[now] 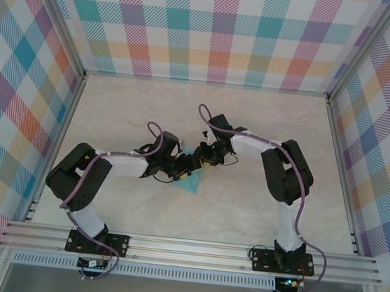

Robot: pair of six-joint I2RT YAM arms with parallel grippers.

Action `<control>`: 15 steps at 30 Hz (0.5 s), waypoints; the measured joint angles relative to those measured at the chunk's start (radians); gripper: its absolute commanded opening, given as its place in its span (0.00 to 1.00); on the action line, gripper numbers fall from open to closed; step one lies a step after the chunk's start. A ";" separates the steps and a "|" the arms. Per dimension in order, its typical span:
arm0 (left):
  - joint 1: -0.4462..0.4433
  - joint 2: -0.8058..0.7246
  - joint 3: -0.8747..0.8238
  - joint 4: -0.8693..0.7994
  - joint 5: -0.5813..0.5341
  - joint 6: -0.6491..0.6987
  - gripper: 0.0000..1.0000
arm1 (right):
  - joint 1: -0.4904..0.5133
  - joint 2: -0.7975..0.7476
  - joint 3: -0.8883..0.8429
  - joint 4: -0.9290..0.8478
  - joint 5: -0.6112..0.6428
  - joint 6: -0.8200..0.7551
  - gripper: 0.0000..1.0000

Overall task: Fold a paper plane with a square sheet of paper (pick it up from the middle)
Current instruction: Fold the triangle a second time at the center of the table.

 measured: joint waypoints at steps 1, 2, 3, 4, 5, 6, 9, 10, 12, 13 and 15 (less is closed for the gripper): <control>0.000 0.000 0.000 0.001 0.000 0.000 0.62 | -0.001 0.000 0.000 0.000 -0.002 0.000 0.34; 0.000 0.000 0.000 0.001 0.000 0.001 0.62 | -0.001 0.000 0.000 0.000 -0.004 0.001 0.34; 0.000 0.000 0.000 0.001 -0.001 0.001 0.62 | -0.002 0.000 0.000 0.001 -0.007 0.002 0.34; 0.000 0.000 0.000 0.001 -0.002 0.002 0.63 | -0.003 0.000 0.000 0.001 -0.011 0.003 0.34; 0.000 0.000 0.000 0.001 -0.003 0.002 0.63 | -0.005 0.000 0.000 0.002 -0.016 0.003 0.35; 0.000 0.000 0.000 0.001 -0.003 0.002 0.64 | -0.006 0.000 0.000 0.003 -0.023 0.003 0.36; 0.000 0.000 0.000 0.001 -0.004 0.004 0.66 | -0.012 0.000 0.000 0.005 -0.044 0.003 0.37; 0.000 0.000 0.000 0.001 -0.004 0.006 0.67 | -0.014 0.000 0.000 0.005 -0.051 0.004 0.38; 0.000 0.000 0.000 0.001 -0.009 0.010 0.67 | -0.020 0.000 0.000 0.003 -0.074 0.010 0.39; 0.000 0.000 0.000 0.001 -0.011 0.011 0.68 | -0.021 0.000 0.000 0.003 -0.084 0.014 0.40; 0.000 0.000 0.000 0.001 -0.016 0.011 0.68 | -0.028 -0.002 0.000 0.004 -0.109 0.022 0.42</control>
